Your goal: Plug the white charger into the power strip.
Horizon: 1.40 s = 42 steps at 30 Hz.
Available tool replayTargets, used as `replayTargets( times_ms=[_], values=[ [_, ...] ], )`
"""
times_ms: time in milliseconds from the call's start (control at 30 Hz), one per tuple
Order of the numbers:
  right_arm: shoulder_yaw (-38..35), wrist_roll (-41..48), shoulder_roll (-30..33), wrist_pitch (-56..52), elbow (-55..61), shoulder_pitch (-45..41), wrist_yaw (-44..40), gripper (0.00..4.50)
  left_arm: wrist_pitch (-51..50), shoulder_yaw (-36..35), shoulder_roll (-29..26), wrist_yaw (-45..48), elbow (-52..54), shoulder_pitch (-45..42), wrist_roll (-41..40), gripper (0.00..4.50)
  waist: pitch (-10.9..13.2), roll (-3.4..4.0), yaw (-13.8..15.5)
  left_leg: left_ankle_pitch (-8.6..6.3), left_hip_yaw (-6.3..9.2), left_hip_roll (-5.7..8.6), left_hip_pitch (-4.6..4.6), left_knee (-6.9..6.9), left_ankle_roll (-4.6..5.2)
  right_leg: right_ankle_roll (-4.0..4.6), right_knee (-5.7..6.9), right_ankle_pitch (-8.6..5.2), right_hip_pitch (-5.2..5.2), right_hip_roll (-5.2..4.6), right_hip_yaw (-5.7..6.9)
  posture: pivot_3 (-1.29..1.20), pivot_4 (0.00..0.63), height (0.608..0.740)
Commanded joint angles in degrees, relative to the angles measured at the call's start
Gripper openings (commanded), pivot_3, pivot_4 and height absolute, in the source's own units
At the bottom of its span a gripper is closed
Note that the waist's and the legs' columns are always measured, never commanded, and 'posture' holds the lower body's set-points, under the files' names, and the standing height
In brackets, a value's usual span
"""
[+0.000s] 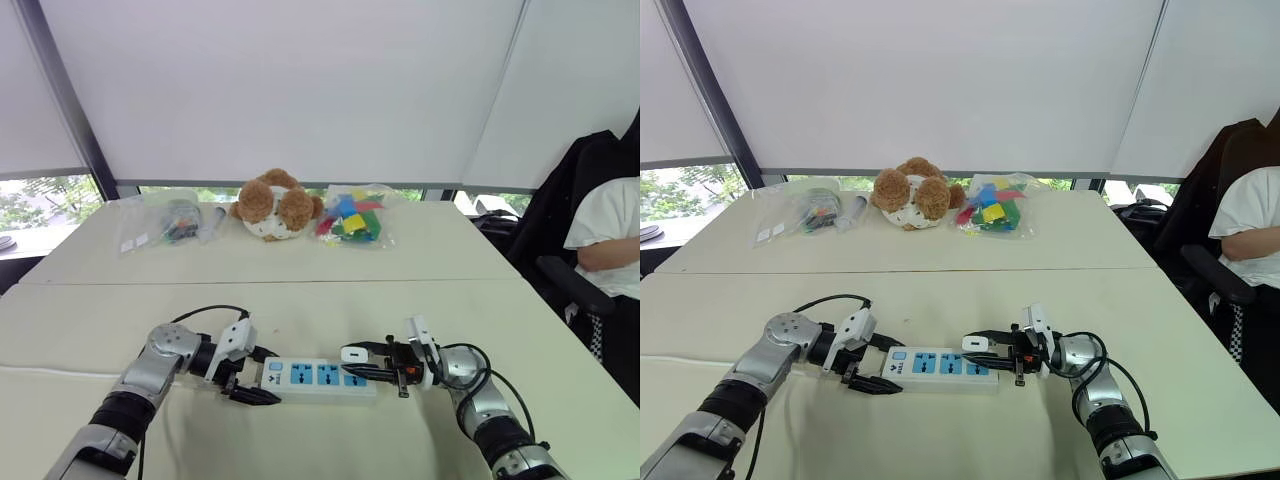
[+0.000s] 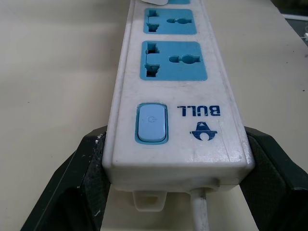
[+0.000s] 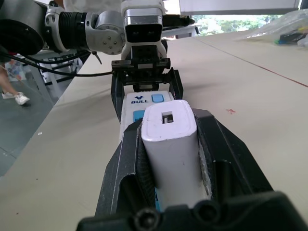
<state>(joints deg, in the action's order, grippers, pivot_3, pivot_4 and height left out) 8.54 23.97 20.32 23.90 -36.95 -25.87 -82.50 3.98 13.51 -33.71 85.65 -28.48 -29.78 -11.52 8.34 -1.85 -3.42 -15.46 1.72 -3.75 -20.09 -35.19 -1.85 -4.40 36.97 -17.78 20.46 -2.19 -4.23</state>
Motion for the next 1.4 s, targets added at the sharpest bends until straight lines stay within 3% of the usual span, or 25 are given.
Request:
replayTargets(
  times_ms=[33, 133, 400, 633, 767, 1300, 1400],
  values=[
    [2.9, -8.8, 2.0, -2.0, -10.7, 4.0, 1.3, 2.24, 0.1, -0.2, -1.9, 1.0, 1.1, 0.1, 1.1, 3.03, 0.0, 0.07, 0.0, 0.0, -0.02, 0.0, -0.03, 0.01, 0.0, 0.01, -0.02, -0.01, 0.06, -0.09, 0.11, 0.0, 0.15, 0.739],
    [0.6, -7.2, 2.8, -2.1, -6.7, 4.2, 2.3, 3.72, -0.3, -0.4, -2.0, 0.6, 1.0, -0.2, 1.0, 3.03, -0.1, 0.15, 0.1, 0.05, -0.24, 0.03, -0.24, 0.08, -0.06, 0.05, -0.01, -0.02, 0.48, -0.35, 0.28, 0.0, 0.15, 0.739],
    [-2.4, -3.6, 5.7, -7.7, 11.8, 8.7, 5.1, 3.72, 0.7, 0.0, 0.5, -1.0, -2.4, -1.8, 1.5, 3.03, 0.1, 0.44, 0.9, 0.06, -0.39, 0.03, -0.67, 0.25, -0.06, 0.02, -0.07, -0.04, 0.98, -0.38, 0.41, 0.0, 0.15, 0.739],
    [-2.9, -2.1, 6.0, -13.7, 20.4, 9.4, 7.1, 3.72, 2.7, 0.5, 3.1, -1.7, -6.1, -4.0, 2.5, 3.03, 0.8, 0.98, 1.5, 0.09, -0.4, 0.23, -1.16, -0.23, -0.06, 0.02, -0.06, -0.03, 1.14, -0.42, 0.4, 0.0, 0.15, 0.739],
    [-3.6, -1.5, 5.5, -16.2, 21.5, 8.9, 7.9, 3.72, 4.4, 0.7, 3.8, -2.0, -7.8, -4.5, 3.1, 3.03, 1.1, 1.09, 2.2, 0.11, -0.46, 0.81, -1.39, -0.59, -0.06, -0.01, 0.02, -0.02, 1.26, -0.41, 0.44, 0.0, 0.15, 0.739],
    [-6.6, -0.9, 5.5, -16.9, 19.5, 3.3, 9.9, 3.72, 5.1, 0.4, 3.4, -2.6, -7.0, -3.3, 3.4, 3.03, 1.4, 0.96, 2.3, 0.11, -0.5, 0.86, -1.42, -0.87, -0.06, -0.82, 0.04, 0.21, 1.22, -0.24, 0.38, 0.0, 0.15, 0.739],
    [-6.8, -0.4, 5.3, -18.0, 20.1, 3.0, 9.9, 2.82, 5.2, 0.5, 3.7, -2.9, -7.1, -3.3, 3.6, 3.03, 1.4, 0.96, 2.3, 0.11, -0.5, 0.86, -1.42, -0.89, -0.07, -0.83, 0.05, 0.22, 1.21, -0.24, 0.38, 0.0, 0.15, 0.739]
  ],
)
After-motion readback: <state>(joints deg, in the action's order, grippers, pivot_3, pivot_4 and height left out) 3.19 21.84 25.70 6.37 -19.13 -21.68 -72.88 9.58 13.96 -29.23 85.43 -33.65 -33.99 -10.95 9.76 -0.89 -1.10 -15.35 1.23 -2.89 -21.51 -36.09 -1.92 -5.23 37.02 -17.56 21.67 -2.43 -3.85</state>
